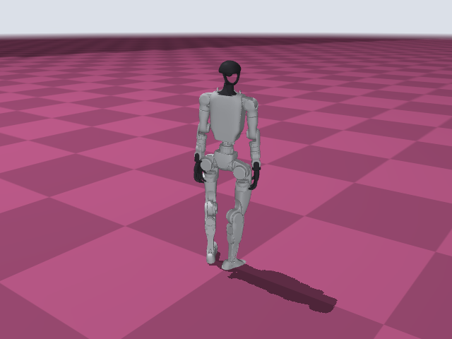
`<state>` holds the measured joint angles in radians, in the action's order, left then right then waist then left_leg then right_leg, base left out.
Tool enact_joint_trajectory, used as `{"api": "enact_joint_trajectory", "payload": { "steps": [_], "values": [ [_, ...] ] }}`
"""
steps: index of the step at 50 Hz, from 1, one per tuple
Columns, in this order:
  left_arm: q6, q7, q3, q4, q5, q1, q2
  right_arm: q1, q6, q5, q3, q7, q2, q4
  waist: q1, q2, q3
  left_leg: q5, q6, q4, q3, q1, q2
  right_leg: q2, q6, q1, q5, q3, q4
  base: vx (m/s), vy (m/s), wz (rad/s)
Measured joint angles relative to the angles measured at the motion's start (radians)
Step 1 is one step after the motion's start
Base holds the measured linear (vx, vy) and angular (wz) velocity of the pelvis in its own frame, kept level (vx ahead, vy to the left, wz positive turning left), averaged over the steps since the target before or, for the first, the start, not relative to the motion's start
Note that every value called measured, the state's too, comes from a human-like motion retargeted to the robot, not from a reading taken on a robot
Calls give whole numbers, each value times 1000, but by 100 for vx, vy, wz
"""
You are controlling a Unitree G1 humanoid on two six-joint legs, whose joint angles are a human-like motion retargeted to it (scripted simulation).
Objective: In place motions
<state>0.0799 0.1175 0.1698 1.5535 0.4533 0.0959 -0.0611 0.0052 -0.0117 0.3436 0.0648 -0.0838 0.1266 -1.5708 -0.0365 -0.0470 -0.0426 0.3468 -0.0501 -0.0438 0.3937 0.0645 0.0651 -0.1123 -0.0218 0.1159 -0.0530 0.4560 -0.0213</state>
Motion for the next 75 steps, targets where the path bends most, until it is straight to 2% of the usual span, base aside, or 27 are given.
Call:
{"api": "enact_joint_trajectory", "payload": {
  "steps": [75],
  "values": [
    [-1, -1, 3, 2, -3, 2, 0, 2, 1, 5, 2, -10, 3, 1, 4, -3, 1, -3, 5, 6, -4, 3, 4, -3, 4, -2, -8, 0, 1, 0, 0, 0]
  ]
}}
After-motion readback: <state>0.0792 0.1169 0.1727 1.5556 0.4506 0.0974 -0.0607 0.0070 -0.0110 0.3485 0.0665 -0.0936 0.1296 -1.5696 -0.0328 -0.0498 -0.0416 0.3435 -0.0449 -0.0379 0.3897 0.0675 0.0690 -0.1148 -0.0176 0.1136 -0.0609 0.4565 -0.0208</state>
